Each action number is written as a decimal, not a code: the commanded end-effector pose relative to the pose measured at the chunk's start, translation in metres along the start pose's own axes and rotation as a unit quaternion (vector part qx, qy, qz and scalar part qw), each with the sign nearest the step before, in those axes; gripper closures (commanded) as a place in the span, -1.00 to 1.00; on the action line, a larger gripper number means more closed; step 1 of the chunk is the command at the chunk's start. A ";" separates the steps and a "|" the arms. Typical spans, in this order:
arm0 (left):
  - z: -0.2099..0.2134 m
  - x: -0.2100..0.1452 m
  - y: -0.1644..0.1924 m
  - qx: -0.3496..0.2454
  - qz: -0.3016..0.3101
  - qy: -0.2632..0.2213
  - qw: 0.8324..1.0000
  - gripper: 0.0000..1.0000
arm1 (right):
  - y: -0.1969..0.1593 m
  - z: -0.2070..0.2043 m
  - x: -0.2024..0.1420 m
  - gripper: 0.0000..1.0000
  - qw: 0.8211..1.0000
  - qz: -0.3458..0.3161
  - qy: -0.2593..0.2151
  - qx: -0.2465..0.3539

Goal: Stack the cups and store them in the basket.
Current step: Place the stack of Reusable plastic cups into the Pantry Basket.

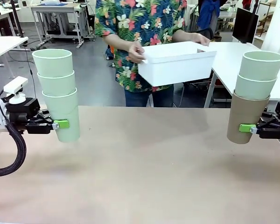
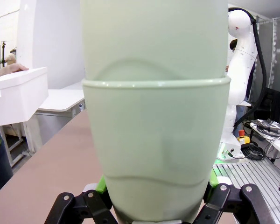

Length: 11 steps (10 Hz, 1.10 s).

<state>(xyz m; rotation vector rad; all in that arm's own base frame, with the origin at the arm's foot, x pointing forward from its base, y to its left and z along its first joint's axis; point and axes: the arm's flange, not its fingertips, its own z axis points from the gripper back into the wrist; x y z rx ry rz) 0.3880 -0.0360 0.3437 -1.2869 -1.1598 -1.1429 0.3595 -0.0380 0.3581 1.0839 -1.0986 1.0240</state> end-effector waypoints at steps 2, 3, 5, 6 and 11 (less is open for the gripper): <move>-0.001 0.004 -0.001 -0.002 -0.004 -0.003 1.000 -0.69 | -0.001 0.000 0.004 -0.67 1.000 0.003 -0.006 -0.006; -0.001 0.004 -0.001 -0.002 -0.004 -0.003 1.000 -0.69 | -0.001 0.000 0.004 -0.67 1.000 0.003 -0.006 -0.006; -0.001 0.004 -0.001 -0.002 -0.004 -0.003 1.000 -0.69 | -0.001 0.000 0.004 -0.67 1.000 0.003 -0.006 -0.006; -0.001 0.004 -0.001 -0.002 -0.004 -0.003 1.000 -0.69 | -0.001 0.000 0.004 -0.67 1.000 0.003 -0.006 -0.006; -0.001 0.004 -0.001 -0.002 -0.004 -0.003 1.000 -0.69 | -0.001 0.000 0.004 -0.67 1.000 0.003 -0.006 -0.006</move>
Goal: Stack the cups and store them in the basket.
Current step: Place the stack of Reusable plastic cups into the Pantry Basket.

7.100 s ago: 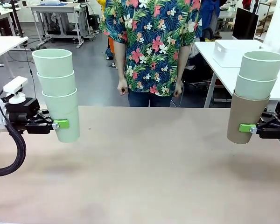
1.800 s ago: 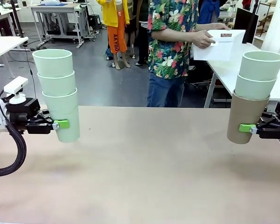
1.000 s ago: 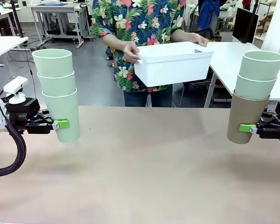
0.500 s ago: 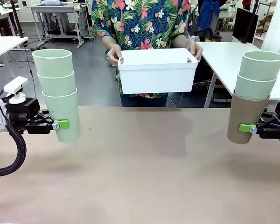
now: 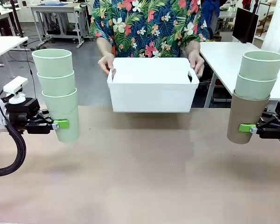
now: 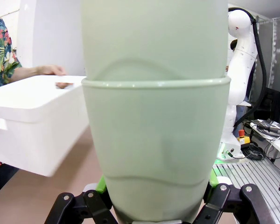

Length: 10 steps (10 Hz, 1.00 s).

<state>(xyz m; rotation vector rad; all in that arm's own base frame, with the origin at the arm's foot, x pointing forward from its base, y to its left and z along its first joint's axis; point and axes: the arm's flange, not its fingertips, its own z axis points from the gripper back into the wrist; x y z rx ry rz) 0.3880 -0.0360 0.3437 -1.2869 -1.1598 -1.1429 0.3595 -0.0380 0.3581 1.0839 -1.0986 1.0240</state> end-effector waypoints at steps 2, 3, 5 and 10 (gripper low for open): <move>-0.001 0.004 -0.001 -0.002 -0.004 -0.003 1.000 -0.69 | -0.001 0.000 0.004 -0.67 1.000 0.003 -0.006 -0.006; -0.001 0.004 -0.001 -0.002 -0.004 -0.003 1.000 -0.69 | -0.001 0.000 0.004 -0.67 1.000 0.003 -0.006 -0.006; -0.001 0.004 -0.001 -0.002 -0.004 -0.003 1.000 -0.69 | -0.001 0.000 0.004 -0.67 1.000 0.003 -0.006 -0.006; -0.001 0.004 -0.001 -0.002 -0.004 -0.003 1.000 -0.69 | -0.001 0.000 0.004 -0.67 1.000 0.003 -0.006 -0.006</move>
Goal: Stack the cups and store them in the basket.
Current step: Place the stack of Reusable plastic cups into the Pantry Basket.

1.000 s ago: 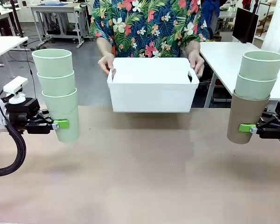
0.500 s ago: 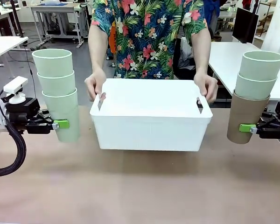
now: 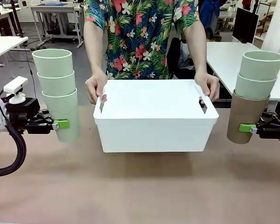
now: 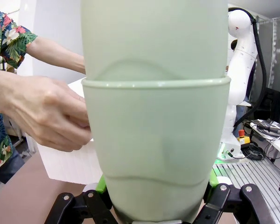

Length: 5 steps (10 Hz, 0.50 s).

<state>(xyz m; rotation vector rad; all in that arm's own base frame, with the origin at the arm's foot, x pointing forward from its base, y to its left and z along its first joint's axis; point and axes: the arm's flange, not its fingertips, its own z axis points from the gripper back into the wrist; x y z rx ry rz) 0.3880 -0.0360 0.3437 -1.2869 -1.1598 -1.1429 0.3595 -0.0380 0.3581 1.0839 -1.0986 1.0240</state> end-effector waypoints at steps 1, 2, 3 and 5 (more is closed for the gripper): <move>-0.001 0.004 -0.001 -0.002 -0.004 -0.003 1.000 -0.69 | -0.001 0.000 0.004 -0.67 1.000 0.003 -0.006 -0.006; -0.001 0.004 -0.001 -0.002 -0.004 -0.003 1.000 -0.69 | -0.001 0.000 0.004 -0.67 1.000 0.003 -0.006 -0.006; -0.001 0.004 -0.001 -0.002 -0.004 -0.003 1.000 -0.69 | -0.001 0.000 0.004 -0.67 1.000 0.003 -0.006 -0.006; -0.001 0.004 -0.001 -0.002 -0.004 -0.003 1.000 -0.69 | -0.001 0.000 0.004 -0.67 1.000 0.003 -0.006 -0.006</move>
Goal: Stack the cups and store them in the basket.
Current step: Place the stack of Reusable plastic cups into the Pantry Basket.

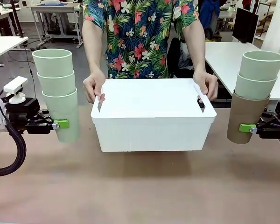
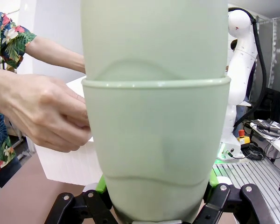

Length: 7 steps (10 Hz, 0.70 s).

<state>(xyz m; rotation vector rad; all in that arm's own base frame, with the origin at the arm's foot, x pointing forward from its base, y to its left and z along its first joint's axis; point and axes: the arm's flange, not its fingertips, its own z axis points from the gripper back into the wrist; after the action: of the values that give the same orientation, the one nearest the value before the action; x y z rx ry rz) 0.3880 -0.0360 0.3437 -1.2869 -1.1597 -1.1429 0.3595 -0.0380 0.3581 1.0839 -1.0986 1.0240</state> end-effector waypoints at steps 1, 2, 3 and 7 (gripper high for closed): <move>-0.001 0.004 -0.001 -0.002 -0.004 -0.003 1.000 -0.69 | -0.001 0.000 0.004 -0.67 1.000 0.003 -0.006 -0.006; -0.001 0.004 -0.001 -0.002 -0.004 -0.003 1.000 -0.69 | -0.001 0.000 0.004 -0.67 1.000 0.003 -0.006 -0.006; -0.001 0.004 -0.001 -0.002 -0.004 -0.003 1.000 -0.69 | -0.001 0.000 0.004 -0.67 1.000 0.003 -0.006 -0.006; -0.001 0.004 -0.001 -0.002 -0.004 -0.003 1.000 -0.69 | -0.001 0.000 0.004 -0.67 1.000 0.003 -0.006 -0.006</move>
<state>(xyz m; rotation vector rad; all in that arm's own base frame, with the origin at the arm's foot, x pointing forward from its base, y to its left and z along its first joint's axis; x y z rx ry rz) 0.3880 -0.0360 0.3437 -1.2869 -1.1597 -1.1429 0.3595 -0.0380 0.3581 1.0839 -1.0986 1.0240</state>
